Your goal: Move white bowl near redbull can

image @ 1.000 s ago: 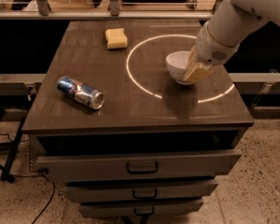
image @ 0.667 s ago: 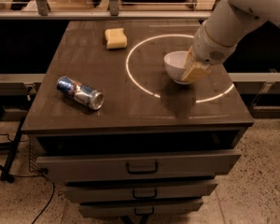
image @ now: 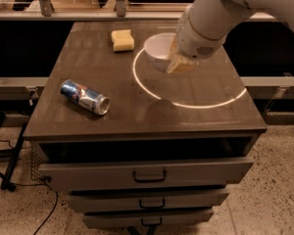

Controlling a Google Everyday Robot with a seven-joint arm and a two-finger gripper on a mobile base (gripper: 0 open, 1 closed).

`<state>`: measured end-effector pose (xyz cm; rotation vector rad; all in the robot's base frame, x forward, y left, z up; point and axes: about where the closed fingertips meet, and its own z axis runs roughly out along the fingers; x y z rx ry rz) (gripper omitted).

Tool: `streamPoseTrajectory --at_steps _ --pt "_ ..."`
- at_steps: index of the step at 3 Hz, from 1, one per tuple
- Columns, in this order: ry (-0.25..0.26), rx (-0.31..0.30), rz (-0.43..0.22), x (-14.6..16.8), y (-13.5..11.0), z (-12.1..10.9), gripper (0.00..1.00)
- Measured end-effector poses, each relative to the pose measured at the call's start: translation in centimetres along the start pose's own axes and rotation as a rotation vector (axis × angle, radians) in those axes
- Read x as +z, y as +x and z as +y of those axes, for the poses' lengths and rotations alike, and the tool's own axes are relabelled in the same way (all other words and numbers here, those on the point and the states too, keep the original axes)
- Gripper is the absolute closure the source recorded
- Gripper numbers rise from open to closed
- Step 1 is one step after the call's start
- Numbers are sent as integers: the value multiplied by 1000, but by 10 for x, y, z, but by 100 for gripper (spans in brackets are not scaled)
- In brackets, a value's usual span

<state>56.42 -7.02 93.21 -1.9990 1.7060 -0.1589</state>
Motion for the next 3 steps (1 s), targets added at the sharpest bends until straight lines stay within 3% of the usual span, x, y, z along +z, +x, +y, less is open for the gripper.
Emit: streamPoseTrajectory --at_steps 1,3 --pt "9 -136 -27 10 -57 -1 100" --pt "-35 -258 -65 45 -106 0 100"
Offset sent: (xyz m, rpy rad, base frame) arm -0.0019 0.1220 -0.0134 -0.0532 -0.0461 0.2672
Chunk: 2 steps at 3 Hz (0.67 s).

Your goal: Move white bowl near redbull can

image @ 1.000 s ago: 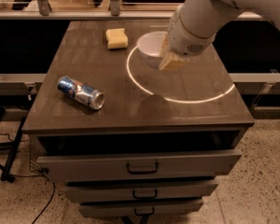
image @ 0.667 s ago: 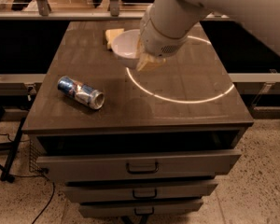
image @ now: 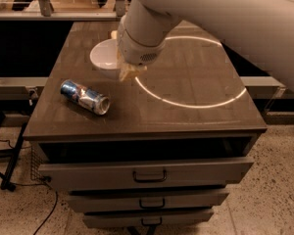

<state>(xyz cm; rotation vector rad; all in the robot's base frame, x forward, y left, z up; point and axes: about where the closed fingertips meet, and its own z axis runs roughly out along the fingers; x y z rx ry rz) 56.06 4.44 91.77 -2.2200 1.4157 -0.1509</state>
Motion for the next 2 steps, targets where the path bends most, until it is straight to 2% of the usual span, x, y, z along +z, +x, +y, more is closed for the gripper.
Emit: streamPoseTrajectory --at_steps 1,2 --pt "-70 -44 -18 34 -16 5 75" --pt "-126 -65 -28 57 -25 15 44"
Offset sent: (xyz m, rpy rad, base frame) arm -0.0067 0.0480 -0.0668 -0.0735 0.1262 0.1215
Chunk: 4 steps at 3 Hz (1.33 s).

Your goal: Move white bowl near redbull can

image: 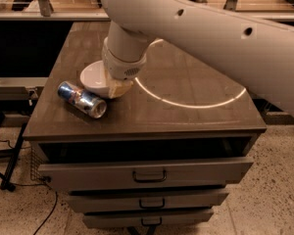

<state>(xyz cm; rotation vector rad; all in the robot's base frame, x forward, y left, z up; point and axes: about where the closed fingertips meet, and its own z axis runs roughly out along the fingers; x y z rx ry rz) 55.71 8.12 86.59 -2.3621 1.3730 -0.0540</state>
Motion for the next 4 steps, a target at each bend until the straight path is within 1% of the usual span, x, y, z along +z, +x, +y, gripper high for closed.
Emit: streamPoseTrajectory --at_steps 1,2,3,4 --pt "-25 1 -3 11 0 3 22" --pt "-38 8 6 16 7 2 1" --pt "-37 38 8 7 31 3 0" --pt "28 137 -63 -49 77 2 0"
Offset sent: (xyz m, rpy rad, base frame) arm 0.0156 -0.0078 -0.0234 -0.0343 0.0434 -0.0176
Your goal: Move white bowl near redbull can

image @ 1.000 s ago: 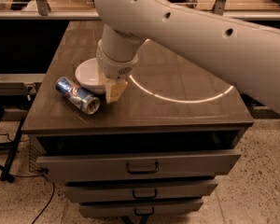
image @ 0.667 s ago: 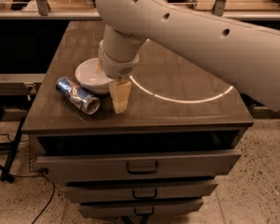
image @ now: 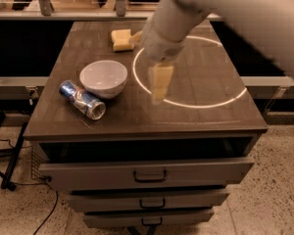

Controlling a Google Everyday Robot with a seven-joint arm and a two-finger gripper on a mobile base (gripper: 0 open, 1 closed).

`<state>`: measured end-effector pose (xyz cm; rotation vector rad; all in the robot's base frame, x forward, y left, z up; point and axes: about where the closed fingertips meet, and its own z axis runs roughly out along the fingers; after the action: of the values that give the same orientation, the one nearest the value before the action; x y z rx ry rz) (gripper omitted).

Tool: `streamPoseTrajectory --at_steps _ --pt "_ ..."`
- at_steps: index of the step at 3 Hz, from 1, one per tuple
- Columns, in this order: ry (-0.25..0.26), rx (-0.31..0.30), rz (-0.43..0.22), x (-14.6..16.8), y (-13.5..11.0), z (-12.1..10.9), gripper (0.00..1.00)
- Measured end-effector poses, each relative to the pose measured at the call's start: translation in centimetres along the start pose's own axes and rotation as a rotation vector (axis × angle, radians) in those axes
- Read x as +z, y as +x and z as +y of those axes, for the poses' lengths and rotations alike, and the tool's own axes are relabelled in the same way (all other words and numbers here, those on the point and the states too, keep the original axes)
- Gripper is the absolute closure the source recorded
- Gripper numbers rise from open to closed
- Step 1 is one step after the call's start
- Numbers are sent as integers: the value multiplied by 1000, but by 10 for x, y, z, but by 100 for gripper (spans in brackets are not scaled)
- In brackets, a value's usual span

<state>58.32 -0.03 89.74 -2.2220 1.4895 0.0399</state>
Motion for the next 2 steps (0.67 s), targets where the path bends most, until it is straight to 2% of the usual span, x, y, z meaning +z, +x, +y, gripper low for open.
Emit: streamPoseTrajectory --at_steps 1,2 --pt "88 79 -70 -63 38 -1 0" --pt "226 221 -246 -123 103 -4 0"
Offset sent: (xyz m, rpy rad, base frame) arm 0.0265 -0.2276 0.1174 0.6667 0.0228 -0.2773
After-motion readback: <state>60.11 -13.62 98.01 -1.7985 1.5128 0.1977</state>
